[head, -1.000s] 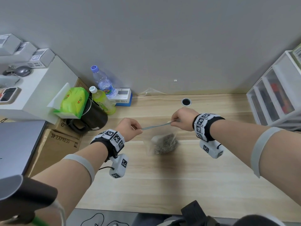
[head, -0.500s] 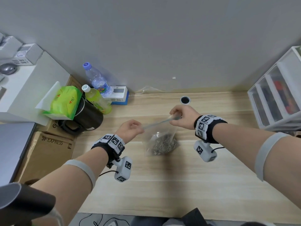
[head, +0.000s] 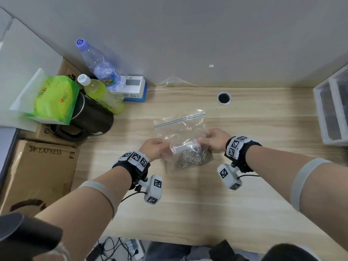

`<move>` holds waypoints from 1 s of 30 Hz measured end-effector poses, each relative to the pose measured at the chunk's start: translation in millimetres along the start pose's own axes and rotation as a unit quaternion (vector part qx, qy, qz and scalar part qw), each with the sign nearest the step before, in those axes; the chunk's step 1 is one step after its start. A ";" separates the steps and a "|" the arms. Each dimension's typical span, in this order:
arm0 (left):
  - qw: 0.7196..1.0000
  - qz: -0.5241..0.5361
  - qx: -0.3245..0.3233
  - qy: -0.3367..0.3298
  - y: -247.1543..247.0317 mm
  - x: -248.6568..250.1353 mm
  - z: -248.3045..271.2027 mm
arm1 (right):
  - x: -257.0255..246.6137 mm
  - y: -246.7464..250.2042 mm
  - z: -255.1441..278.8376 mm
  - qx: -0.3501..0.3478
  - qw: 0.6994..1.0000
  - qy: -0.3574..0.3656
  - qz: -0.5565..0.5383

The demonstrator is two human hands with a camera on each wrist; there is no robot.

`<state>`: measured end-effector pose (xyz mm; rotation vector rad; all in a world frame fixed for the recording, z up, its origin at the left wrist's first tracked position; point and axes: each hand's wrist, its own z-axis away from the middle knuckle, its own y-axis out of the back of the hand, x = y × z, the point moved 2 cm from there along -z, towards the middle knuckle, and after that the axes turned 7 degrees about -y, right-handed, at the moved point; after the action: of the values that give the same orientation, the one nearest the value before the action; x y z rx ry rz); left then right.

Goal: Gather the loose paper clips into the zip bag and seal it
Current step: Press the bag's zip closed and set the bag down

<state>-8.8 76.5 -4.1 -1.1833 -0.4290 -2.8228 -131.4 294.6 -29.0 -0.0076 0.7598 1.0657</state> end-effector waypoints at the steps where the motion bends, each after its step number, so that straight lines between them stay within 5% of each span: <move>1: 1.000 0.006 0.014 0.005 0.5 1.9 -3.4 | -1.1 1.6 -1.9 0.002 1.000 -0.012 -0.017; 6: 0.997 0.049 0.040 0.041 -5.0 30.9 -13.9 | -13.8 13.2 -6.8 0.032 0.993 -0.048 -0.102; 15: 0.992 0.007 0.124 -0.010 -2.7 76.0 -21.4 | -35.0 47.9 16.0 0.068 0.968 -0.043 -0.237; 19: 0.988 -0.132 0.073 0.041 -18.1 64.0 -17.1 | -11.5 35.5 18.2 0.108 0.976 -0.077 -0.174; 24: 0.981 -0.173 0.046 0.073 -31.6 40.6 -15.7 | 13.7 10.7 18.7 0.106 0.976 -0.117 -0.148; 27: 0.979 -0.191 0.066 0.024 -32.7 27.5 -19.6 | 15.9 9.9 19.9 0.120 0.986 -0.075 -0.091; 30: 0.973 -0.197 0.060 -0.101 -26.4 24.1 -16.4 | 12.0 20.4 28.0 0.123 0.989 -0.004 0.077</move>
<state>-41.2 98.8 -4.2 -1.5128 -0.9287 -2.9397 -128.8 324.4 -7.7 0.2704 0.8915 1.1113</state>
